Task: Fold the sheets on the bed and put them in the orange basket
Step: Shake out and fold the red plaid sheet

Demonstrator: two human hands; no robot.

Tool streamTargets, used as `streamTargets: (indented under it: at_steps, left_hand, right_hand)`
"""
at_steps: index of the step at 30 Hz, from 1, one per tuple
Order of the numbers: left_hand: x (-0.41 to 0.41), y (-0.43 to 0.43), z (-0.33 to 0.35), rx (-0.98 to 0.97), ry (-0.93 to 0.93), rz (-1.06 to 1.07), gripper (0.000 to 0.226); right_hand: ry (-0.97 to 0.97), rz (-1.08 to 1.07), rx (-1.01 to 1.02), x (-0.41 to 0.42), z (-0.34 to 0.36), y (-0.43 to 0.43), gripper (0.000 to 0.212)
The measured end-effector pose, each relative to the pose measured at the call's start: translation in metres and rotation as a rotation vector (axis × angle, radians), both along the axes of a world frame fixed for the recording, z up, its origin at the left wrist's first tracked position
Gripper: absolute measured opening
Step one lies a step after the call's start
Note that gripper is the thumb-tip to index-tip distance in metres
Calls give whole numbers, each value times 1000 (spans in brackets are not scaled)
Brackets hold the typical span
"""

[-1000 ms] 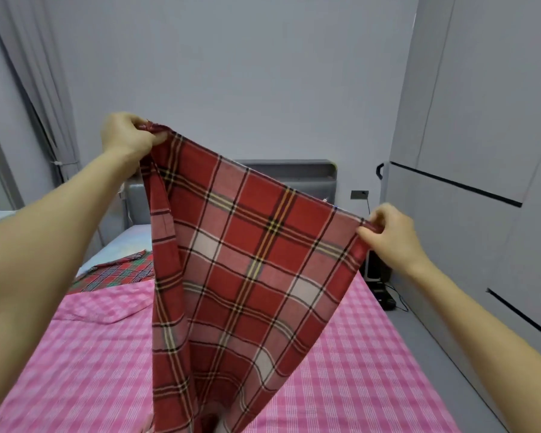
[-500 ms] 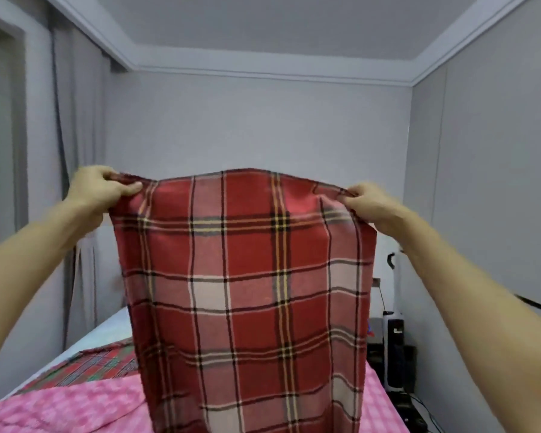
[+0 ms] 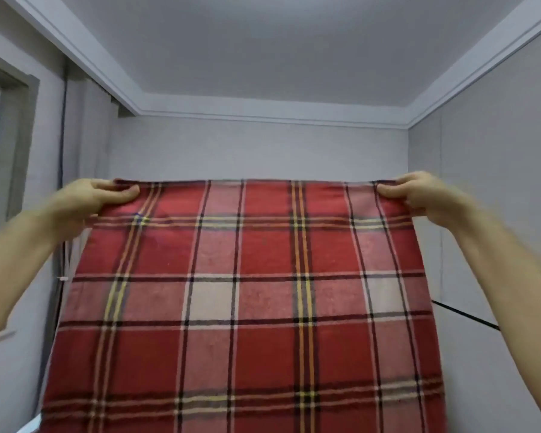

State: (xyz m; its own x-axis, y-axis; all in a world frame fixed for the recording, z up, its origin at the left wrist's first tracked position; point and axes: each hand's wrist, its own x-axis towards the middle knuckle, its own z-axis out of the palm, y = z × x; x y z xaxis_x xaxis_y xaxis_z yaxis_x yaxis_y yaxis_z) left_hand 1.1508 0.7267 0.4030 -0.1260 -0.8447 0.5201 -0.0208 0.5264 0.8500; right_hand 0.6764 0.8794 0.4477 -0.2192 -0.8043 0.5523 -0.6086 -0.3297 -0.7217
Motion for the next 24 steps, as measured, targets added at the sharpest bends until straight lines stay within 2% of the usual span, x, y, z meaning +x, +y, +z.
streamTargets:
  at_steps: [1,3,5,7,8,10,13,15,17,19,24]
  left_hand:
    - [-8,-12,-2,-9,-155,172,28]
    - [-24,-38,-17,28,-427,414,29]
    - [-44,-64,-42,155,-634,563,38]
    - [-61,-83,-70,274,-709,660,38]
    - [-64,-97,-83,294,-661,675,35]
    - [-63,-123,-94,217,-357,663,25]
    - [-53,-151,-59,-130,246,540,18]
    - [-53,-153,-17,-298,457,368,28]
    - [-53,-136,12,-401,519,283,31]
    - [-50,-130,14,-444,507,283,31]
    - [-38,-109,-53,-390,403,239,29]
  right_hand:
    - [153,-198,47,-2,-5,-17,27]
    - [304,-363,164,0,-32,-57,15]
    - [170,-344,355,6,-80,-101,9]
    - [-5,-355,460,17,-133,-138,12]
    - [-54,-353,429,22,-152,-155,11]
    - [-109,-342,198,28,-161,-183,18]
    - [-432,-167,-215,33,-104,-215,24]
    - [-539,-73,-419,28,-51,-229,20]
    - [-503,-61,-530,26,-18,-220,19]
    - [-451,-45,-576,26,-15,-208,20]
    - [-397,-25,-491,29,-84,-164,22]
